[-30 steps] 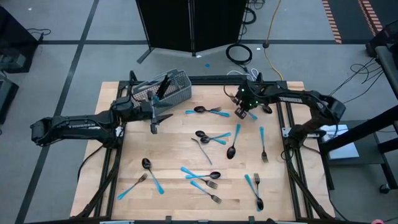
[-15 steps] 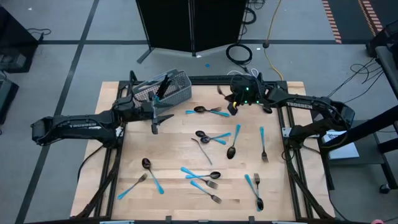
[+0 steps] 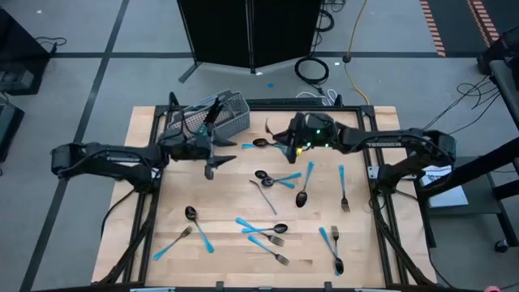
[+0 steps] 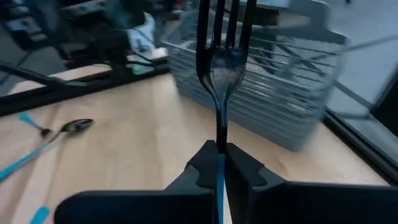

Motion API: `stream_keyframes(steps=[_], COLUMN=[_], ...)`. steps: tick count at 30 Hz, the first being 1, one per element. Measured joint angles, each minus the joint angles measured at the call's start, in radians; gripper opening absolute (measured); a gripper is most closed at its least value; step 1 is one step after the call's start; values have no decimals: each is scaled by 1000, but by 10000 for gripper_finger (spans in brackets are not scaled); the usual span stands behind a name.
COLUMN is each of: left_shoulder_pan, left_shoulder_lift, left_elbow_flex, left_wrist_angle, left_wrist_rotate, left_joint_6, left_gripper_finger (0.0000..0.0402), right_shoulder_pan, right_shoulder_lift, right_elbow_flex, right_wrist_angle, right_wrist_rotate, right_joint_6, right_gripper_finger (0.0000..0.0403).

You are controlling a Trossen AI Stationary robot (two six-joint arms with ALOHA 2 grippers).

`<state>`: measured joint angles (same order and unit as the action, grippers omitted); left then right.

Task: Sort silverware
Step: Put the blue fork in the silverware rack

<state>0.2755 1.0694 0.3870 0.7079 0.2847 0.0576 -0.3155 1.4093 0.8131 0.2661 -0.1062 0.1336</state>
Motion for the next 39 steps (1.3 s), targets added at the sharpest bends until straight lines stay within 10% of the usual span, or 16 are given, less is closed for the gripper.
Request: stream_keyframes(steps=[13,39], left_shoulder_pan=[-21,-9], left_shoulder_lift=[222,384], left_elbow_flex=[36,240], left_wrist_angle=[177,163], left_wrist_rotate=[-77,-72], left_joint_6=[-79,-131], left_gripper_finger=[200,200], right_shoulder_pan=[102,132], right_shoulder_lift=[138,140], right_elbow_flex=[1,1], right_wrist_angle=[309,271], right_wrist_rotate=[0,-4], right_joint_6=[-24,-93], right_gripper_finger=[0,0])
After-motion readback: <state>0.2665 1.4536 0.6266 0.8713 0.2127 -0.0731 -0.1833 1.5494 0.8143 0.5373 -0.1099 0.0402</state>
